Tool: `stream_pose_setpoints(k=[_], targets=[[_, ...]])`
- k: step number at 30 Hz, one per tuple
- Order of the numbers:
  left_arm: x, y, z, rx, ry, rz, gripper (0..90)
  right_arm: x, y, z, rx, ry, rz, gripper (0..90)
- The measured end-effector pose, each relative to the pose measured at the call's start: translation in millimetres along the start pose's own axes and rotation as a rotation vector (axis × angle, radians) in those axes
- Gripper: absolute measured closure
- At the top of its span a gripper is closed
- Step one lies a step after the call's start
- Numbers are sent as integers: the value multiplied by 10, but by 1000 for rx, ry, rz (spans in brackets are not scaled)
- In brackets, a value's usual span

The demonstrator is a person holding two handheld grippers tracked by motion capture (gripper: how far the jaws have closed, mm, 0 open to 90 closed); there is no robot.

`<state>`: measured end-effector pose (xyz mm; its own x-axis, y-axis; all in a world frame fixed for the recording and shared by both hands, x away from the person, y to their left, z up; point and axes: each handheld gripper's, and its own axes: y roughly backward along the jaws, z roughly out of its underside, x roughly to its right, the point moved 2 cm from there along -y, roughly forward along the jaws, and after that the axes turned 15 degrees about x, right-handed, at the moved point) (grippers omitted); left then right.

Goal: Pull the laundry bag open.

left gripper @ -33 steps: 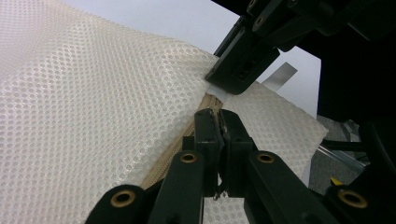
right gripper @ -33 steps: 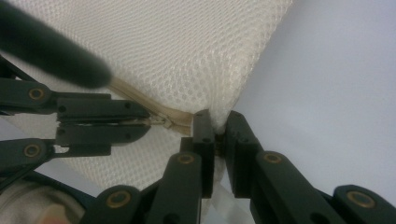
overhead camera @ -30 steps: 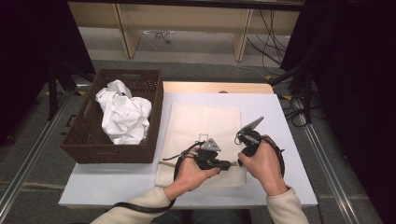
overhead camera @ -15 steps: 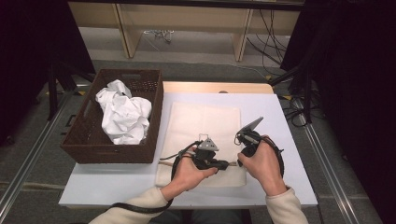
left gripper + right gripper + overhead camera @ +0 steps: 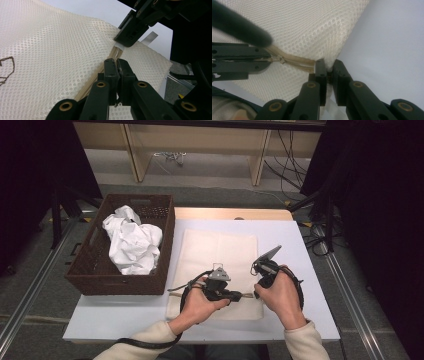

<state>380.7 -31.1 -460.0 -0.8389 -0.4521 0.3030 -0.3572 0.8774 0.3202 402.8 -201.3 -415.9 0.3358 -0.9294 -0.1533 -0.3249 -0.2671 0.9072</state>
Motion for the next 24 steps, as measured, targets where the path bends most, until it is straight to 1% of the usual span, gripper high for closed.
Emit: stream_pose_setpoints(k=[2,3,4,5,7,8,9,12,13,16,17,18,19,20,21,22,23,24], targets=[[-2,4,-1,-1,-3,0,868,-4,-2,-1,4,-4,-1,847],[0,11,-2,-1,6,-1,868,-13,-4,0,0,-17,0,846],[0,11,-2,-1,6,-1,868,-18,1,1,-6,-22,0,846],[0,20,-2,-3,7,-2,868,-15,2,3,-8,-14,5,846],[-9,31,-3,-3,1,-1,868,-11,0,2,-10,-16,1,847],[-5,33,-2,6,11,-5,868,-7,-5,-2,-1,-14,-1,846],[-7,42,-4,6,13,-4,868,-17,-2,-1,-7,-29,6,846],[-11,56,-3,10,20,-6,868,-19,-7,0,-7,-31,10,847],[-13,61,-3,9,20,-6,868,-17,-7,-2,-5,-23,14,846],[-18,71,-5,7,18,-5,868,-22,-3,-3,-9,-23,15,846],[-29,82,-10,2,6,-2,868,-32,-6,-1,-5,-36,21,846],[-28,87,-10,2,14,-6,868,13,-15,-3,0,12,2,847],[-34,90,-11,3,13,1,868,24,-26,-4,12,26,2,847],[-34,90,-11,3,13,1,868,24,-26,-4,12,26,2,847],[-30,94,-9,3,13,-7,868,-2,-14,-9,-2,5,19,846],[-28,94,-7,3,14,-7,868,-9,-10,-5,-10,7,39,847],[-28,94,-7,3,14,-7,868,-9,-10,-5,-10,7,39,847],[-30,96,-8,3,13,-7,868,8,-20,-8,2,36,35,847]])
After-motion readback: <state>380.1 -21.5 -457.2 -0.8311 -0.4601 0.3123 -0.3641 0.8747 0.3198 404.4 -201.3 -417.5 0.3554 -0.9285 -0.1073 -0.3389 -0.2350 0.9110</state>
